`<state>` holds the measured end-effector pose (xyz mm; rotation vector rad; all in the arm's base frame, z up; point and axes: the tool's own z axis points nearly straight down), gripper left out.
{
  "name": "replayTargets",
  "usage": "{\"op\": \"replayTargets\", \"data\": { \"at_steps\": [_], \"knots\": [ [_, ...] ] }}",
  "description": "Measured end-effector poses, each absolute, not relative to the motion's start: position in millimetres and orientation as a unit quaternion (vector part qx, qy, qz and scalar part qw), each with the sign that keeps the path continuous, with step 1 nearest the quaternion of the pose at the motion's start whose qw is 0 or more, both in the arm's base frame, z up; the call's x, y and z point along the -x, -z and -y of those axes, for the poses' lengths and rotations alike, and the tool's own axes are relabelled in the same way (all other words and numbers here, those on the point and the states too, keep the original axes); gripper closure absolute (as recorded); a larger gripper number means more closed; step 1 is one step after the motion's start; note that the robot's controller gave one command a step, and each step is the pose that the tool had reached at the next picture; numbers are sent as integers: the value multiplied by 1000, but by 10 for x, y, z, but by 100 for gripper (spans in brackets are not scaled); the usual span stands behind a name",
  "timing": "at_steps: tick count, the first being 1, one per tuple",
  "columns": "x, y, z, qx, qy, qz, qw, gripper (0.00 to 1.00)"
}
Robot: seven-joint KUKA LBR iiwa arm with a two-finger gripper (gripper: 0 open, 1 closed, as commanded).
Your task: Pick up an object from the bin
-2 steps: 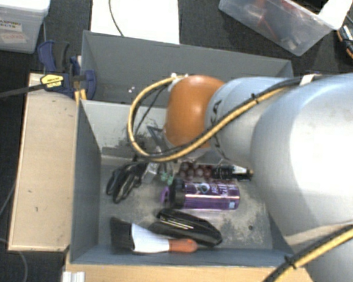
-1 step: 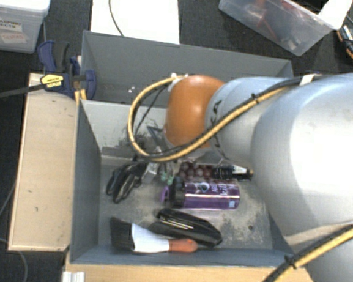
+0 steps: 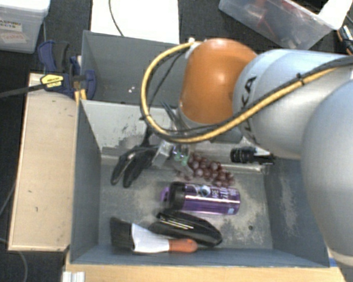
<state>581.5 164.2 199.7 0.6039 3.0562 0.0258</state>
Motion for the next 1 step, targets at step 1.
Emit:
{"op": "replayTargets", "data": {
  "at_steps": [1],
  "knots": [
    [-5793, -2360, -1615, -192, -9, -981, 15, 100]
  ]
}}
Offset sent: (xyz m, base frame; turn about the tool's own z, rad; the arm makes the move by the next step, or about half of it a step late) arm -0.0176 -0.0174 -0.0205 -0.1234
